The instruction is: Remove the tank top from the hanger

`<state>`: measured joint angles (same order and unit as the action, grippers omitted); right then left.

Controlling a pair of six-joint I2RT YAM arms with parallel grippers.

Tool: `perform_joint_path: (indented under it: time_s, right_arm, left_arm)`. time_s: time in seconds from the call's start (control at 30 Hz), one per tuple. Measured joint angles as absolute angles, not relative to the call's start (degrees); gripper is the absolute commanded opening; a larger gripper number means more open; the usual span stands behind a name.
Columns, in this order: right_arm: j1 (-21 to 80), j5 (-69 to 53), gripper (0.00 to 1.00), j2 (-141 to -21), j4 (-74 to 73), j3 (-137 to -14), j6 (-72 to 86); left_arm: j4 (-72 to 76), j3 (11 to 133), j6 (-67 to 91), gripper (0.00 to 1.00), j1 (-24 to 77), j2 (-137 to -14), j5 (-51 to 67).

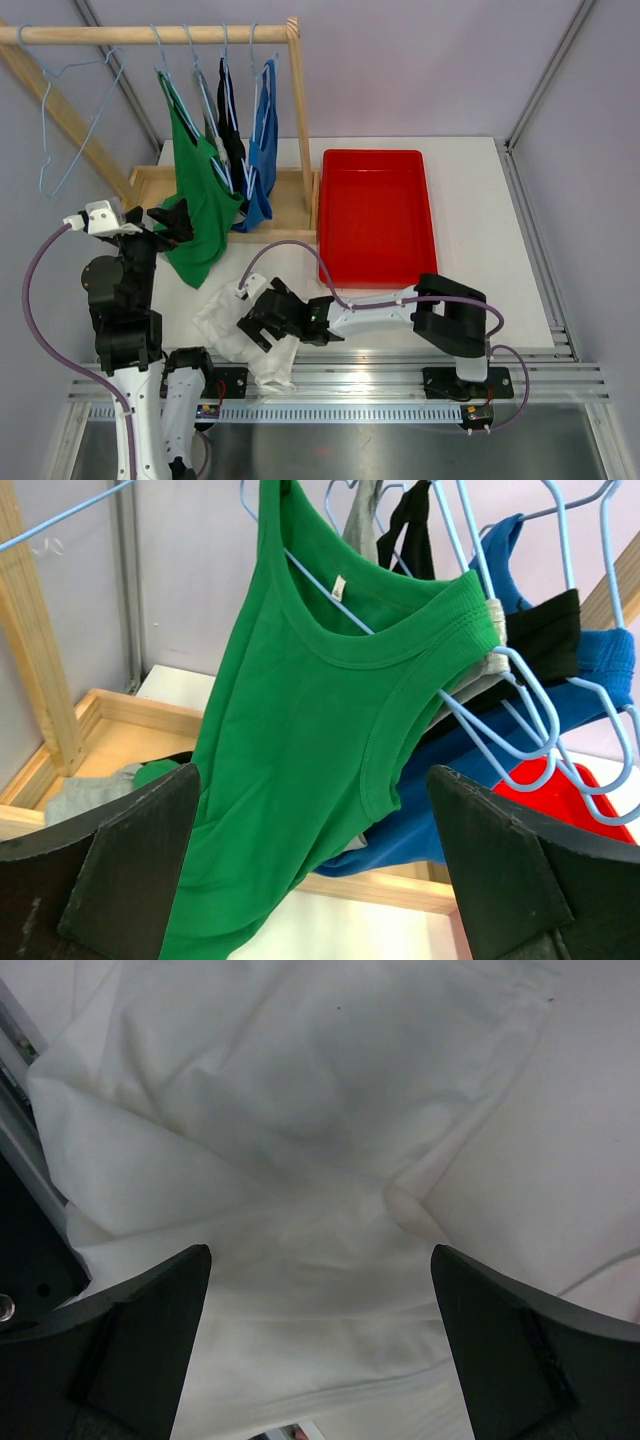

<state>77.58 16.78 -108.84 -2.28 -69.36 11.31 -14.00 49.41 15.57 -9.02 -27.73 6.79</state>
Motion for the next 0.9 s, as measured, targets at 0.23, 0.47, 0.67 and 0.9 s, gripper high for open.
perform_joint_path:
  time_s: [0.23, 0.47, 0.67, 0.9]
  right_arm:
    - [79.18, 12.36, 0.99, -111.59, -0.25, -70.43, 13.78]
    - [82.15, 11.16, 0.99, -116.71, -0.10, -73.52, 14.37]
    - [82.13, 12.43, 0.30, -117.51, -2.44, -75.22, 16.58]
    - [82.00, 12.82, 0.00, -117.56, -2.57, -74.85, 19.75]
  left_arm:
    - [-14.59, 49.41, 14.98, 0.99, -8.93, -26.44, 5.50]
    - [-14.59, 49.41, 15.00, 0.99, -8.93, -26.44, 5.45]
    - [-14.59, 49.41, 15.00, 0.99, -8.93, -26.28, 5.13]
    - [-14.61, 49.39, 15.03, 0.98, -8.93, -25.69, 4.69]
